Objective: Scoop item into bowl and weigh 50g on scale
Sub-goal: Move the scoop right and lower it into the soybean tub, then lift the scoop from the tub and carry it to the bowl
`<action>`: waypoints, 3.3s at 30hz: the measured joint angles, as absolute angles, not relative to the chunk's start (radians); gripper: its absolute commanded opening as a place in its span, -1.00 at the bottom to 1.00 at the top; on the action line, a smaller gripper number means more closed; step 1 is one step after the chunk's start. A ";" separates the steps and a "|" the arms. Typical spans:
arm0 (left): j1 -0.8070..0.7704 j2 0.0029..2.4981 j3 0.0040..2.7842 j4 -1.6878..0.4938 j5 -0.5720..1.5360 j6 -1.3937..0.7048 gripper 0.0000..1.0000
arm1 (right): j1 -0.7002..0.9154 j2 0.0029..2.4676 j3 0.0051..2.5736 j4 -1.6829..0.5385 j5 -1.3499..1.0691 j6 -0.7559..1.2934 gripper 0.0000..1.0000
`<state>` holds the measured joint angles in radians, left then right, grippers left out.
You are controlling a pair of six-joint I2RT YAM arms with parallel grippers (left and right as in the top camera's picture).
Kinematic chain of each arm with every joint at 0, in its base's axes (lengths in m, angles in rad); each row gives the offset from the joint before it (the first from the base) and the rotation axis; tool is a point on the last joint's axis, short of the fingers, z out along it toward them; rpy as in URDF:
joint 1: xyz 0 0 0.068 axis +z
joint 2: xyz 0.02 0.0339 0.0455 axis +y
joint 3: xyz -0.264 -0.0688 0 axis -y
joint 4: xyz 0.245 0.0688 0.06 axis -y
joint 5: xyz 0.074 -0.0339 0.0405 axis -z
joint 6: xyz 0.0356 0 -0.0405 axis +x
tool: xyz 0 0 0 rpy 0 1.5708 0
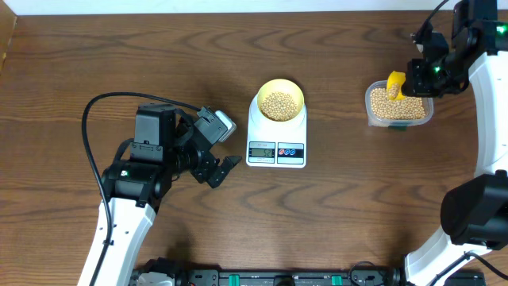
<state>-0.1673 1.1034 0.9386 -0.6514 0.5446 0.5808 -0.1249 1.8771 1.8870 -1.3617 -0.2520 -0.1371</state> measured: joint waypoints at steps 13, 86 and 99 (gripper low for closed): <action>-0.167 1.103 0.939 -0.651 0.545 0.581 0.95 | 0.033 1.934 1.887 -1.366 0.080 -0.140 -0.98; -0.167 1.103 0.939 -0.651 0.545 0.581 0.95 | 0.437 2.152 2.073 -1.226 -0.231 -0.289 -0.98; -0.167 1.103 0.939 -0.651 0.545 0.581 0.95 | 0.445 2.153 2.073 -1.229 -0.215 -0.300 -0.98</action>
